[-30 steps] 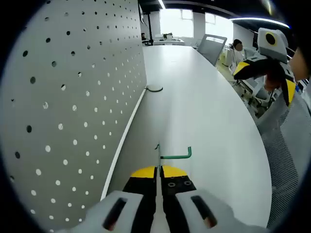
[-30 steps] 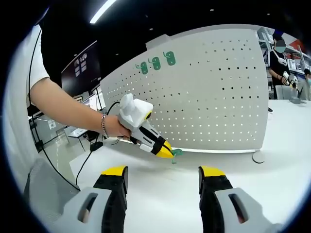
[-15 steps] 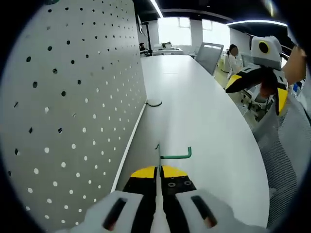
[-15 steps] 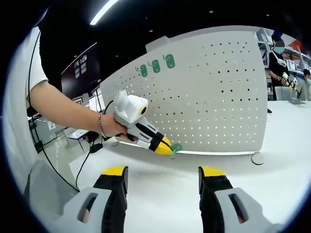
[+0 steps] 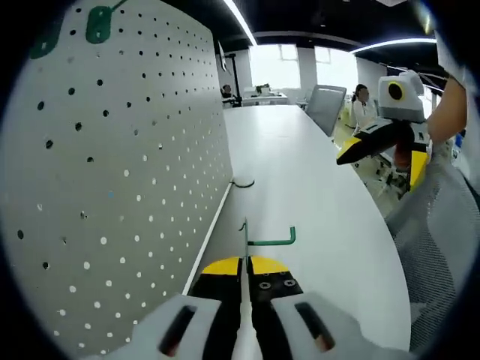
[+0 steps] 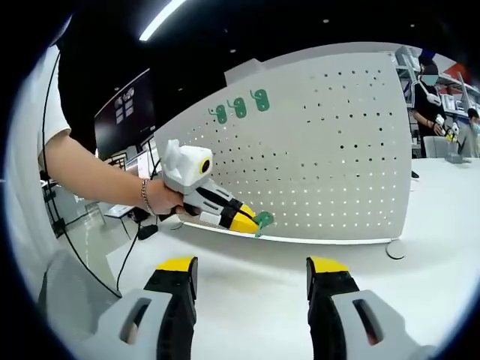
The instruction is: Insert the hook assembly into the mounting plate slot until the hook locks in place.
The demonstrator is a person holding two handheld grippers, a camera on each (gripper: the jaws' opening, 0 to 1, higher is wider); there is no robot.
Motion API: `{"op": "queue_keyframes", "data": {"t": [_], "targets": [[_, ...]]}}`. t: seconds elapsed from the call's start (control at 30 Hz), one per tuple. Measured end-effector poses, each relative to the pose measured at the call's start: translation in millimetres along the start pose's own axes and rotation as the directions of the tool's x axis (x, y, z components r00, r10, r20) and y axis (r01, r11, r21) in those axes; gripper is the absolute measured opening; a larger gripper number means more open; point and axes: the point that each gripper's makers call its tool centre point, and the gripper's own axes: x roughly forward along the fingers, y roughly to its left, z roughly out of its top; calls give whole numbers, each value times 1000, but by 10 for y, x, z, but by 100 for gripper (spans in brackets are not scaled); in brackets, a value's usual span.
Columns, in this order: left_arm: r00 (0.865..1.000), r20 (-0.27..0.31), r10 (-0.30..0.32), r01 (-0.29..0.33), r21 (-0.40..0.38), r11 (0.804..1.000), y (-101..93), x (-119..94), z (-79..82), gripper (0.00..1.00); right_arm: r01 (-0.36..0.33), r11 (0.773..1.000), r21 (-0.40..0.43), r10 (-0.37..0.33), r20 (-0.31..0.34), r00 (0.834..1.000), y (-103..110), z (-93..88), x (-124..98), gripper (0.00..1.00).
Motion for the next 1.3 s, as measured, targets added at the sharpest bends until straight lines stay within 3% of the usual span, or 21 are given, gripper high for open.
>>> {"op": "queue_keyframes", "data": {"t": [0.4, 0.63, 1.03, 1.17, 1.3], "targets": [[996, 80, 48, -47, -20, 999, -1, -250, 146, 2, -10, 1000, -4, 10, 13, 1000, 41, 47, 27, 56], [985, 143, 98, -95, -28, 995, 31, -446, 255, 2, -16, 1000, -8, 16, 20, 1000, 67, 92, 44, 57], [950, 257, 177, -168, -57, 984, 17, -807, 477, 2, -23, 1000, 4, 23, 21, 1000, 99, 75, 52, 57], [944, 277, 180, -172, -52, 984, -56, -889, 522, 2, -28, 1000, 2, 28, 18, 999, 116, 72, 55, 56], [923, 325, 206, -187, -88, 978, -94, -978, 585, 2, -25, 1000, 12, 25, 25, 999, 106, 76, 59, 57]]}}
